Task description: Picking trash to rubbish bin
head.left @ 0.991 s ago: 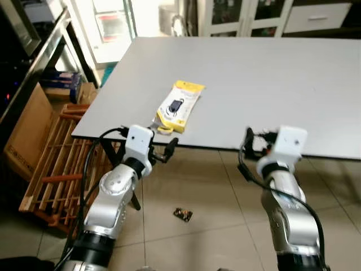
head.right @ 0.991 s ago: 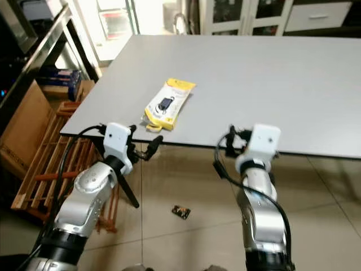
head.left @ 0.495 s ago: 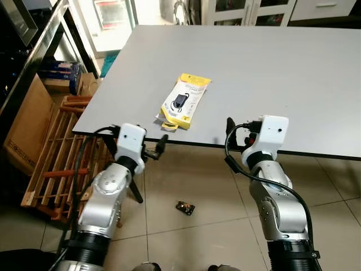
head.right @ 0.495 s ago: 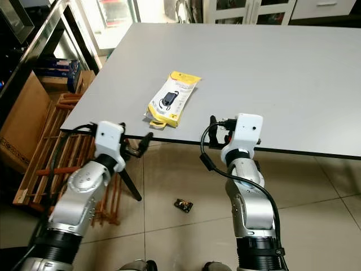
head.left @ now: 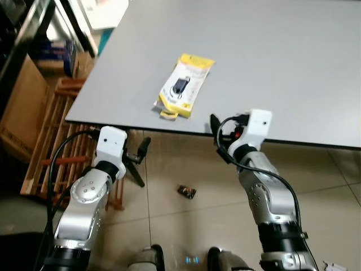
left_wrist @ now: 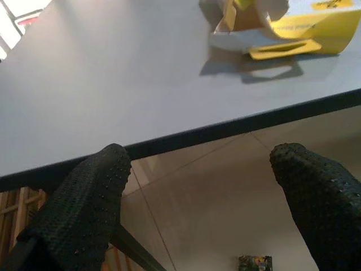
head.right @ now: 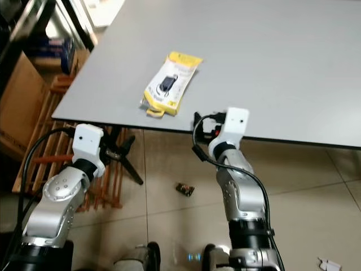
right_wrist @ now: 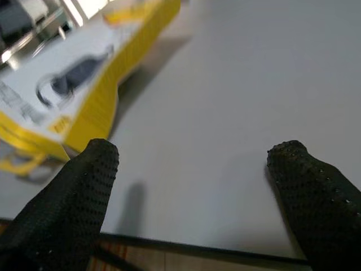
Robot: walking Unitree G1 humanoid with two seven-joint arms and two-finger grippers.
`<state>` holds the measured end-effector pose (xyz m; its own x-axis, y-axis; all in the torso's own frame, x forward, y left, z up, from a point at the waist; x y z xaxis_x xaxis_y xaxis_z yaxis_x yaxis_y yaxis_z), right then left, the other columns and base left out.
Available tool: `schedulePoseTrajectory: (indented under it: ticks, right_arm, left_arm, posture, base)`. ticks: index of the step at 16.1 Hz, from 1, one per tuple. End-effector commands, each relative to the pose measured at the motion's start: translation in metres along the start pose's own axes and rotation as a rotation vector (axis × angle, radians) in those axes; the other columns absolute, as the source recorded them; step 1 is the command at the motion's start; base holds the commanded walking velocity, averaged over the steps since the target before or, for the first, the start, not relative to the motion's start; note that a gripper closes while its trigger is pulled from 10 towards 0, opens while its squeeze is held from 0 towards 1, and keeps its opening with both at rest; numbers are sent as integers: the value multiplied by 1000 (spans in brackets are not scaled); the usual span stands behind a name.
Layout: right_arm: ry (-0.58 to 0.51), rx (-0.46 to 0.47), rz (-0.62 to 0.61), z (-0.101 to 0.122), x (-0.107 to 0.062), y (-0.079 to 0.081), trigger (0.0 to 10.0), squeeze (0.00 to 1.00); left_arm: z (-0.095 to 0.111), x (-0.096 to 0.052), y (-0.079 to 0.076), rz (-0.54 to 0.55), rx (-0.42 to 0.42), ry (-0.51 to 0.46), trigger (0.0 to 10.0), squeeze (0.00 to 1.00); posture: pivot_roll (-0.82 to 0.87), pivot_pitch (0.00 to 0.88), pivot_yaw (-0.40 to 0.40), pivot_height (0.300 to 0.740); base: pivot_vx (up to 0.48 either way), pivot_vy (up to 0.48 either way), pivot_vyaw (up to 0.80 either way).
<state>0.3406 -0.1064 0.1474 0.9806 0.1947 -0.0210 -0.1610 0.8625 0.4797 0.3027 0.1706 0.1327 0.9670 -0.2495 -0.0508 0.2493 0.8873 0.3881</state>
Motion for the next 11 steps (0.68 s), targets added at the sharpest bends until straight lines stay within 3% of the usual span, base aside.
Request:
schedulePoseTrajectory:
  ticks: [1, 6, 11]
  right_arm:
    - [0, 22, 22, 0, 3, 1, 10000, 0]
    - [-73, -17, 50, 13, 6, 7, 10000, 0]
    - [-192, -159, 85, 33, -14, 13, 10000, 0]
  left_arm:
    - [1, -5, 4, 9, 6, 6, 10000, 0]
    - [24, -1, 13, 66, -27, -85, 10000, 0]
    - [47, 9, 13, 77, -66, -181, 10000, 0]
  posture:
    - [146, 266, 65, 740]
    - [148, 232, 48, 740]
    - [103, 164, 27, 740]
  base:
    - [0, 0, 0]
    - [0, 0, 0]
    - [0, 0, 0]
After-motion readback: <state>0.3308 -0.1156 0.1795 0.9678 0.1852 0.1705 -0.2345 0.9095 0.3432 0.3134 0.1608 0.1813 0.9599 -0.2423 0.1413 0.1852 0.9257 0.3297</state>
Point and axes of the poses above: a point about 5 cm out from each wrist's last joint towards the gripper, its own x axis pointing out of the wrist towards the gripper, its own z axis along the axis of the wrist's last joint, y = z × x, the point moved 1 cm from there along x, pointing out of the wrist towards the gripper, and after that the axes turned 12 degrees about x, right-handed, at the moved point
